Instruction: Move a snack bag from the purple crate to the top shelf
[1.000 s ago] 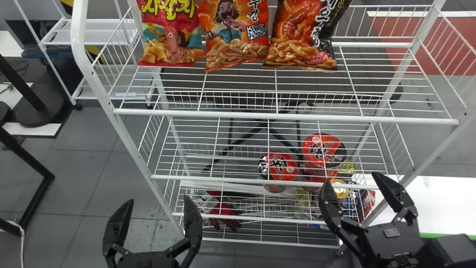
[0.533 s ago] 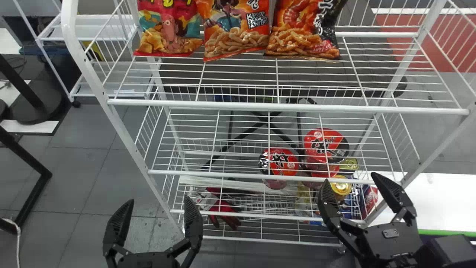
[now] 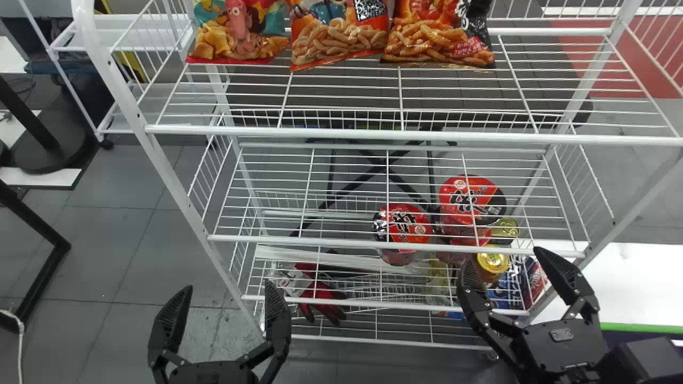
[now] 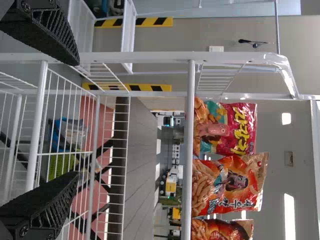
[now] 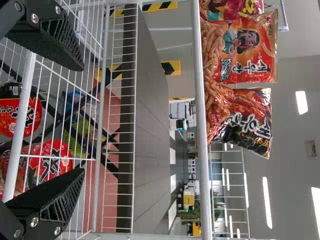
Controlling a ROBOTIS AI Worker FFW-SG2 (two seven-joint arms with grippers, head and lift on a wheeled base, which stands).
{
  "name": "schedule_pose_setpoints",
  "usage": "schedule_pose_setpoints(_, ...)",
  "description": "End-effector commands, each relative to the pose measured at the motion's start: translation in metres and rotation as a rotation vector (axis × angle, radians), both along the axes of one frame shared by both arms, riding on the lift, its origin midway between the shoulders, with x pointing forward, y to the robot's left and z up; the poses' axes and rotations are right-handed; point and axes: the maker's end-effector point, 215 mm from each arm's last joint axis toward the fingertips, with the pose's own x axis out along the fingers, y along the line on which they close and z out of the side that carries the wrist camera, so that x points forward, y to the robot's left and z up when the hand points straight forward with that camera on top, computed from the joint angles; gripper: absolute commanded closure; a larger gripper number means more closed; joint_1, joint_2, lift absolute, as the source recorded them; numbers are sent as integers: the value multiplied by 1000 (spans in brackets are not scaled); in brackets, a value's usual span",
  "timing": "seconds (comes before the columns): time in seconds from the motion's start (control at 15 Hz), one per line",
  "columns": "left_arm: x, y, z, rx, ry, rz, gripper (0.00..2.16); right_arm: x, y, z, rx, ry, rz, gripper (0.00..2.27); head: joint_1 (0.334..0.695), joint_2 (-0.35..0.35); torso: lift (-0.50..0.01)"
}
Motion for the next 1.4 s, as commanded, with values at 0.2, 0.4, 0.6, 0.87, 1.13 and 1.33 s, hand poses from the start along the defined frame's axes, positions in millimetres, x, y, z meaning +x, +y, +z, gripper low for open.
schedule_pose_setpoints(0.2, 0, -2, 4, -6, -7, -4, -2, -3, 1, 6, -7, -14, 0, 90, 695, 49, -257)
schedule_pose_setpoints(0.4, 0, -2, 4, -5, -9, -5, -2, -3, 1, 5, -7, -12, 0, 90, 695, 50, -269)
schedule_pose_setpoints(0.6, 0, -2, 4, -5, -9, -4, -2, -3, 3, 5, -5, -12, 1, 90, 695, 51, -281)
schedule_pose_setpoints(0.87, 0, -1, 5, -7, -14, 1, -2, -2, 3, 4, -11, -14, -1, 90, 695, 55, -297)
schedule_pose_setpoints(1.13, -1, -1, 3, -6, -12, 1, -2, -2, 5, 2, -11, -14, 0, 90, 695, 56, -313)
schedule_pose_setpoints(1.33, -1, -1, 3, -6, -12, 1, -2, -2, 4, 3, -11, -22, -3, 90, 695, 57, -325)
